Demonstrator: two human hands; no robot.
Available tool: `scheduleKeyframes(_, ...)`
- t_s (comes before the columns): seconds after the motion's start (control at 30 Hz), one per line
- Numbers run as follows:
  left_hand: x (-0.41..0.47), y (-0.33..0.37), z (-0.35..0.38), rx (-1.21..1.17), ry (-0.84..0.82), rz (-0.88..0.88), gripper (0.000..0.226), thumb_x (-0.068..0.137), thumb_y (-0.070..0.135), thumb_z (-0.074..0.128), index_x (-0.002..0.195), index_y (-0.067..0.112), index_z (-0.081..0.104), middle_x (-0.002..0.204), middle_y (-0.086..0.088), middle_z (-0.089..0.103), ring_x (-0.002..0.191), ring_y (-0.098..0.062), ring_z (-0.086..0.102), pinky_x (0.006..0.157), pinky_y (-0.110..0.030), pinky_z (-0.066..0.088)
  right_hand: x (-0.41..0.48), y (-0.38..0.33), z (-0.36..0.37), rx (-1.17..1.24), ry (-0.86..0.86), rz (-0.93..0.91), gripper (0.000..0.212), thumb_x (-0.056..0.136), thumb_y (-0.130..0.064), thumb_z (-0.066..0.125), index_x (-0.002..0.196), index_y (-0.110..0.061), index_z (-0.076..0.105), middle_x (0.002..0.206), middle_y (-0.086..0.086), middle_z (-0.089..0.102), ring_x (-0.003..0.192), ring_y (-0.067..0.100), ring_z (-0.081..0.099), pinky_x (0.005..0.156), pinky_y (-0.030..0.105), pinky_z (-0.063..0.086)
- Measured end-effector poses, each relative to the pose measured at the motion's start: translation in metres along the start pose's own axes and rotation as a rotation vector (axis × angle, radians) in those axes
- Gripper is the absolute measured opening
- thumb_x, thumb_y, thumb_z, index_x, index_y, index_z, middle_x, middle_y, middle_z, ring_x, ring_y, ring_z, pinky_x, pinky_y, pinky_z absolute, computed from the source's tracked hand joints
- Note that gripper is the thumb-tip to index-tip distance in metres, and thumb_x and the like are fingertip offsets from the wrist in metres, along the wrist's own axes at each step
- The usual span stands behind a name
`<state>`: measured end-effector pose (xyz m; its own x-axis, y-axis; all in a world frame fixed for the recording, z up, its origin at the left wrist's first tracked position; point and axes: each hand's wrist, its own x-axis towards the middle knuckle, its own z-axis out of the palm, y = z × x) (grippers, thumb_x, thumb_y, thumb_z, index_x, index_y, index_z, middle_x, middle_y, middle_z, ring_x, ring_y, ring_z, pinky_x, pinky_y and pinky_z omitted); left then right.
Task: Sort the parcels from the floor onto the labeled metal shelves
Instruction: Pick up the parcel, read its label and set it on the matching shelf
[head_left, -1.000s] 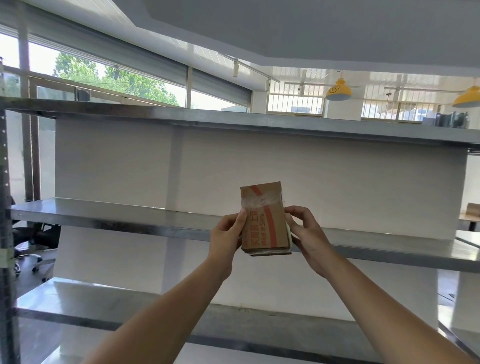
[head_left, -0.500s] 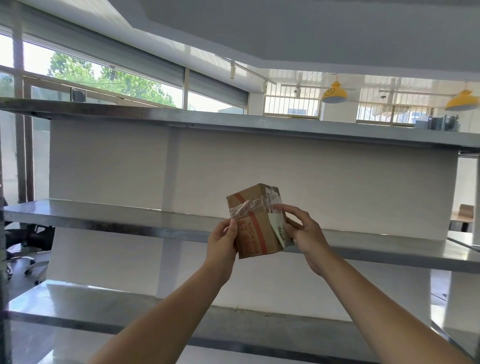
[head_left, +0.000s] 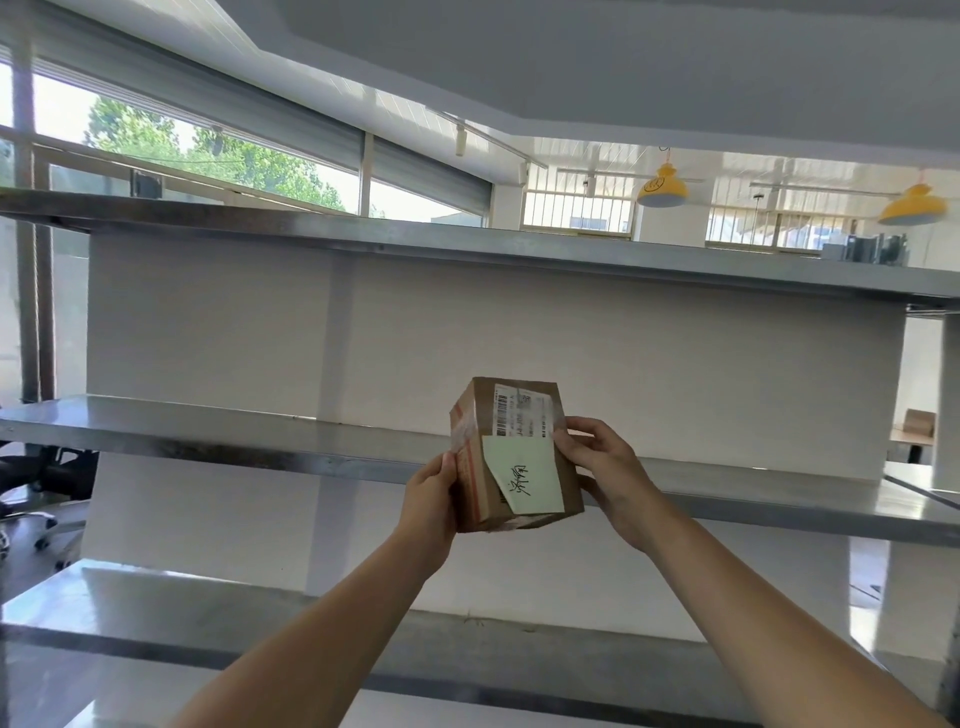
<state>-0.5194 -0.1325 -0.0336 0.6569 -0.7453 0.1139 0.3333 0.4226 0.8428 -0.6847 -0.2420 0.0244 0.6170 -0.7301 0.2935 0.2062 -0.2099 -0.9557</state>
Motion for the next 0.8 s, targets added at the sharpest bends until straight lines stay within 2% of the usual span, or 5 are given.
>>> scheduleKeyframes(0.27,0.001,0.002,-0.005,-0.007,-0.045,-0.128,0.037,0.109,0.026,0.038,0.132,0.007,0.059,0.122,-0.018,0.071,0.104,-0.032,0.072,0.066,-0.038,0.062,-0.002,-0.002,-0.003,0.049,-0.132,0.139,0.04,0.091,-0.035,0.066,0.127,-0.019,0.061,0.111,0.006,0.072,0.089,0.021,0.067,0.068,0.03,0.053)
scheduleKeyframes(0.43,0.002,0.007,-0.008,0.057,-0.081,-0.169,0.041,0.106,0.032,0.044,0.133,0.006,0.06,0.126,-0.018,0.07,0.116,-0.035,0.067,0.082,-0.041,0.059,-0.002,-0.003,-0.002,0.114,-0.174,0.145,0.05,0.094,-0.024,0.06,0.133,-0.051,0.044,0.119,0.006,0.066,0.096,0.028,0.059,0.069,0.035,0.051)
scheduleKeyframes(0.6,0.001,0.011,-0.013,0.11,-0.136,-0.141,0.052,0.099,0.046,0.053,0.132,0.008,0.063,0.126,-0.019,0.07,0.116,-0.033,0.065,0.088,-0.04,0.055,-0.008,-0.002,0.0,0.18,-0.182,0.151,0.039,0.096,-0.022,0.055,0.133,-0.031,0.046,0.117,0.01,0.06,0.097,0.027,0.055,0.067,0.039,0.053)
scheduleKeyframes(0.7,0.001,0.013,-0.014,0.022,-0.259,-0.079,0.066,0.098,0.062,0.038,0.139,0.015,0.059,0.136,-0.016,0.065,0.129,-0.031,0.059,0.11,-0.045,0.045,-0.006,-0.001,0.0,0.247,-0.148,0.137,0.04,0.095,-0.02,0.058,0.131,-0.028,0.043,0.122,0.014,0.058,0.101,0.028,0.057,0.071,0.045,0.056)
scheduleKeyframes(0.8,-0.002,0.017,-0.011,-0.02,-0.356,-0.017,0.078,0.093,0.07,0.032,0.144,0.016,0.055,0.14,-0.013,0.063,0.135,-0.03,0.054,0.117,-0.046,0.036,-0.006,-0.002,0.001,0.289,-0.114,0.124,0.042,0.096,-0.023,0.058,0.135,-0.027,0.041,0.127,0.013,0.055,0.107,0.03,0.055,0.076,0.048,0.058)
